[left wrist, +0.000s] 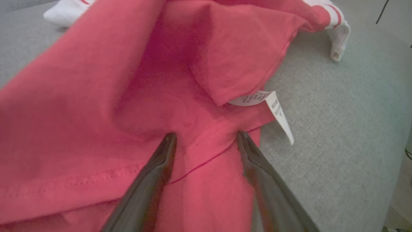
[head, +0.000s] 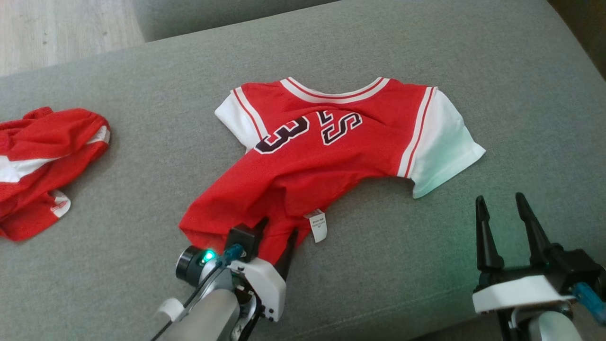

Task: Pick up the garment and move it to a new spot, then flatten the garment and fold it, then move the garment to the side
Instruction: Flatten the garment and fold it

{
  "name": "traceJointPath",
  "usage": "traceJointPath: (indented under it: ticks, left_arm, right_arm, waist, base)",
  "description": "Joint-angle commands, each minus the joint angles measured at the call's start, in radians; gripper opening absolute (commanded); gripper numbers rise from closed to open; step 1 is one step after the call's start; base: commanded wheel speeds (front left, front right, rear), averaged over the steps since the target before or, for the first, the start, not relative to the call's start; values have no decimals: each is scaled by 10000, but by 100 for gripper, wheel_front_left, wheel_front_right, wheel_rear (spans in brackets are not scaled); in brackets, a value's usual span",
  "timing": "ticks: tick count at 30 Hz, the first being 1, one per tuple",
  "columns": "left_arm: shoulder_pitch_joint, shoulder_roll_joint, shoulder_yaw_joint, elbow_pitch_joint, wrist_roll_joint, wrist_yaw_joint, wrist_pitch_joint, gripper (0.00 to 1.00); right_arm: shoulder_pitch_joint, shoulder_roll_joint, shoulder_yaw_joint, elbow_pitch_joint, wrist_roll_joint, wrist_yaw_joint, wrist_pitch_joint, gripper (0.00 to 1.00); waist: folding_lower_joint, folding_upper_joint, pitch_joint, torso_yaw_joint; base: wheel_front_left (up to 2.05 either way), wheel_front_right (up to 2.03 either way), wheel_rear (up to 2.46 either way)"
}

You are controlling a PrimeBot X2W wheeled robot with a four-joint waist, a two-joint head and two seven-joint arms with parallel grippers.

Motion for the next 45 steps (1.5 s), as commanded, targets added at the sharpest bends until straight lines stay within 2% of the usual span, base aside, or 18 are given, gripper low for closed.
traceJointPath:
  ticks: [1,4,5,7,10,12,13,22,24,28,29,34,35,36,38,45]
  left_arm:
    - [-368,14,105,-85,-91,86,-42,100]
    - [-430,14,-80,-53,-233,138,-86,97]
    - [-449,14,-138,-59,-280,131,-102,86]
    - [-495,14,-227,-82,-354,143,-135,51]
    - [-554,14,-340,-147,-482,149,-170,31]
    - [-580,14,-406,-177,-571,145,-185,5]
    - [-590,14,-427,-201,-623,146,-191,0]
    - [-453,32,-273,-907,-1107,51,-215,0]
    - [-317,245,-127,-1342,-1212,16,-216,0]
    - [128,1297,107,-2473,-1404,23,327,0]
    - [340,1996,191,-3148,-1500,-13,910,0]
    - [641,3488,639,-4569,-1887,-36,2097,0]
    - [652,3669,715,-4689,-1908,29,2238,7]
    - [658,3773,817,-4765,-1950,126,2311,31]
    - [667,3790,1055,-4799,-2062,365,2243,100]
    - [749,3247,1627,-4080,-1979,1602,1268,100]
  right_arm:
    - [-424,-85,227,-267,67,-7,-108,100]
    - [-425,-85,222,-230,100,-7,-108,100]
    - [-424,-85,222,-221,118,-7,-108,100]
    - [-424,-85,230,-207,148,-7,-108,100]
    - [-425,-85,234,-179,186,-7,-108,100]
    - [-425,-85,226,-160,188,-7,-109,100]
    - [-423,-85,220,-149,191,-7,-109,100]
    - [-247,-85,-23,-63,199,-7,-109,100]
    - [-177,-85,-80,-40,206,-7,-109,100]
    - [-65,-85,-127,1,249,-7,-109,100]
    - [-20,-85,-113,13,270,-7,-109,100]
    - [-17,-85,-29,92,354,-7,-109,100]
    - [-33,-85,-2,113,370,-7,-109,100]
    - [-50,-85,15,129,380,-7,-109,100]
    - [-81,-85,52,157,409,-7,-109,100]
    - [-85,-85,128,253,442,-7,-109,100]
  waist:
    - [0,0,1,-2]
    - [0,0,5,-6]
    - [0,0,12,-6]
    - [0,0,16,-13]
    - [0,0,12,-18]
    - [0,0,4,-16]
    - [0,0,-3,-11]
    - [0,0,-186,283]
    - [0,0,-239,417]
    - [0,0,-355,688]
    - [0,0,-386,808]
    - [0,0,-402,1020]
    - [0,0,-398,1035]
    - [0,0,-397,1048]
    - [0,0,-395,1055]
    - [0,0,-396,978]
  base:
    - [0,0,0]
    - [0,0,0]
    - [0,0,0]
    - [0,0,0]
    - [0,0,0]
    - [0,0,0]
    - [0,0,0]
    - [0,0,0]
    - [0,0,0]
    - [0,0,0]
    - [0,0,0]
    - [0,0,0]
    - [0,0,0]
    - [0,0,0]
    - [0,0,0]
    - [0,0,0]
